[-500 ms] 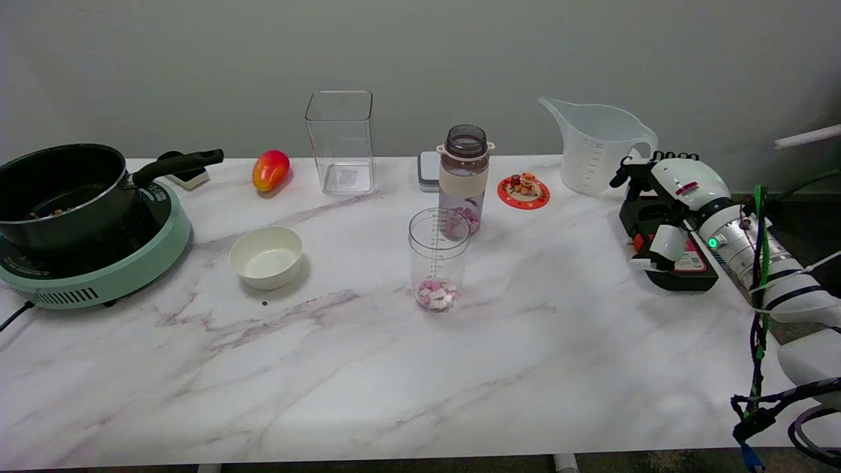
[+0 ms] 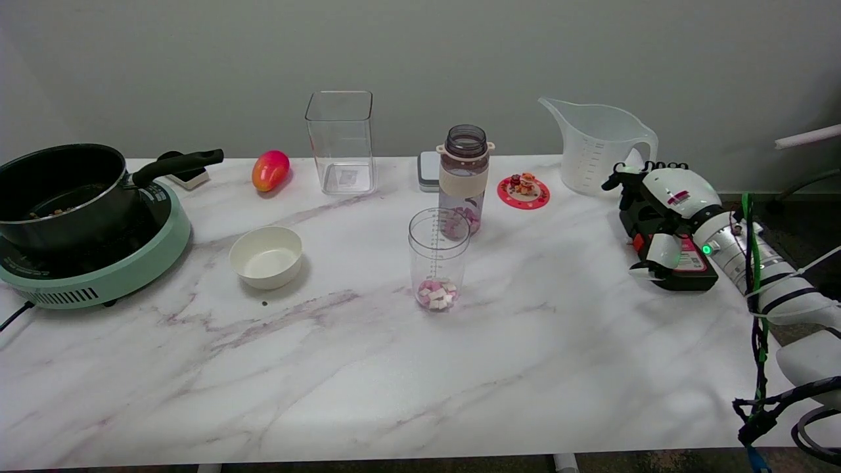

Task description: Pick up the measuring cup.

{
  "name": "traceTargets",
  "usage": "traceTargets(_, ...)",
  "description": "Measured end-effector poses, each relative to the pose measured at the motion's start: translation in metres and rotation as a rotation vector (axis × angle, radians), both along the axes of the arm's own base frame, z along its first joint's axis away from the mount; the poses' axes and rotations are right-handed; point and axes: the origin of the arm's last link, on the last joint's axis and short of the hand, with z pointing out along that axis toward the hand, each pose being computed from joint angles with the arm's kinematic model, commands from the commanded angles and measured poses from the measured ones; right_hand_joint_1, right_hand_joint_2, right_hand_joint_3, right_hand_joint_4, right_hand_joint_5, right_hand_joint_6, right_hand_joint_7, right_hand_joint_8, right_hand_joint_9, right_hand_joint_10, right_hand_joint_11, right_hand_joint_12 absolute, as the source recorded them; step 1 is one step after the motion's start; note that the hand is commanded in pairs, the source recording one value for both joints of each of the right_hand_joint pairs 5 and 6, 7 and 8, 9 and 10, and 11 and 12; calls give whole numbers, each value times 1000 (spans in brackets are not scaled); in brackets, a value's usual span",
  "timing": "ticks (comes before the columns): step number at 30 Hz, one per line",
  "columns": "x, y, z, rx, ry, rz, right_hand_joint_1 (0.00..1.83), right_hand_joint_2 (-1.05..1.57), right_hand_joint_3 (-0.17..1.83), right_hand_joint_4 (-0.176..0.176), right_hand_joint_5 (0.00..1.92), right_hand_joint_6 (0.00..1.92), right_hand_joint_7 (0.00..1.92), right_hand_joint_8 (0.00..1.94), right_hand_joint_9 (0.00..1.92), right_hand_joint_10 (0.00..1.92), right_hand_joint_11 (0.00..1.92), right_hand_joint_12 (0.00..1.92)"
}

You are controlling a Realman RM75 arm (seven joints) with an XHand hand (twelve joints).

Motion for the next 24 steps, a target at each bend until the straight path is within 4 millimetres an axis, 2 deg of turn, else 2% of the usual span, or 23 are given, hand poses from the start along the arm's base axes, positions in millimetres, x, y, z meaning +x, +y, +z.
traceTargets(16,10,7,12,-23,-7,3,1337,-784,1434,0,473,473,838,838,709,709,715,715)
traceTargets(24,20,2,5,-12,-15,4,1328,-814,1415,0,435,435,797,797,692,692,710,710)
